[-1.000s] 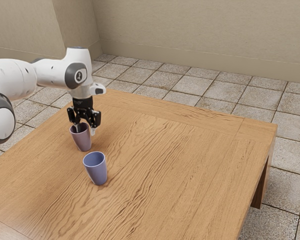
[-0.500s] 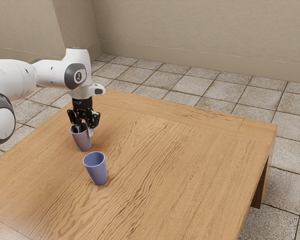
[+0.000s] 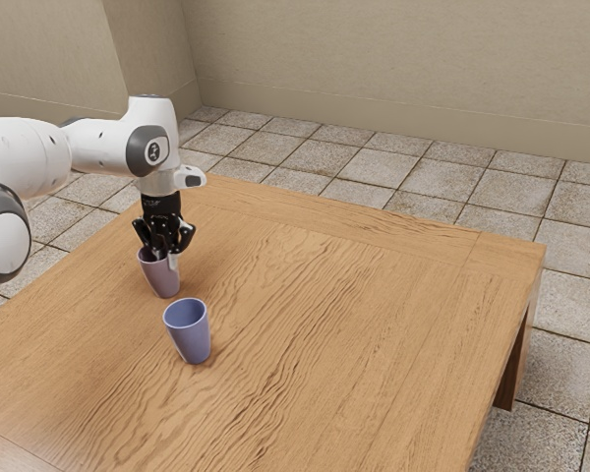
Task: Place the left cup onto the right cup
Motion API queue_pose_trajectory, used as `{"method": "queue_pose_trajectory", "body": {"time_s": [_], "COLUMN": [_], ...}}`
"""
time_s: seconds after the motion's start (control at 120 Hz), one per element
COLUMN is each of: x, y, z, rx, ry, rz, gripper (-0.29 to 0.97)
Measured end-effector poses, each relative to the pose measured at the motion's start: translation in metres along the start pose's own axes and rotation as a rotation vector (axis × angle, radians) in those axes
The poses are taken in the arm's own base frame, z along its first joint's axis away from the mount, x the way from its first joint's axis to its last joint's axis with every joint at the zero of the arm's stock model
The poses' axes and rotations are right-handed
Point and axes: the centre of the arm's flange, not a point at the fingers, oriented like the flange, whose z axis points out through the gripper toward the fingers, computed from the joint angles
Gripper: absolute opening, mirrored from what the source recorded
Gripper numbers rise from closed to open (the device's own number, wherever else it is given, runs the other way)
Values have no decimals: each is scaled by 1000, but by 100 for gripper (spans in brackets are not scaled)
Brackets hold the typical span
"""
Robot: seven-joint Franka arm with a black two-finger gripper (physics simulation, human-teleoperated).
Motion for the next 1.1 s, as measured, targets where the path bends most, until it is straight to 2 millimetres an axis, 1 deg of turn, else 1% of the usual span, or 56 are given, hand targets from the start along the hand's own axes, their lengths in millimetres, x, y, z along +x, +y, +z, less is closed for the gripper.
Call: {"method": "queue_pose_trajectory", "body": {"time_s": [0.358, 0.767, 0.9, 1.1], "x": [1, 1, -1, -9], "y": [0, 1, 3, 11], "z": [-1, -2, -10, -33], "rx": [0, 6, 11, 24], "ry": [5, 10, 20, 49], "rz": [-1, -4, -3, 4], "gripper": [-6, -10, -10, -10]}}
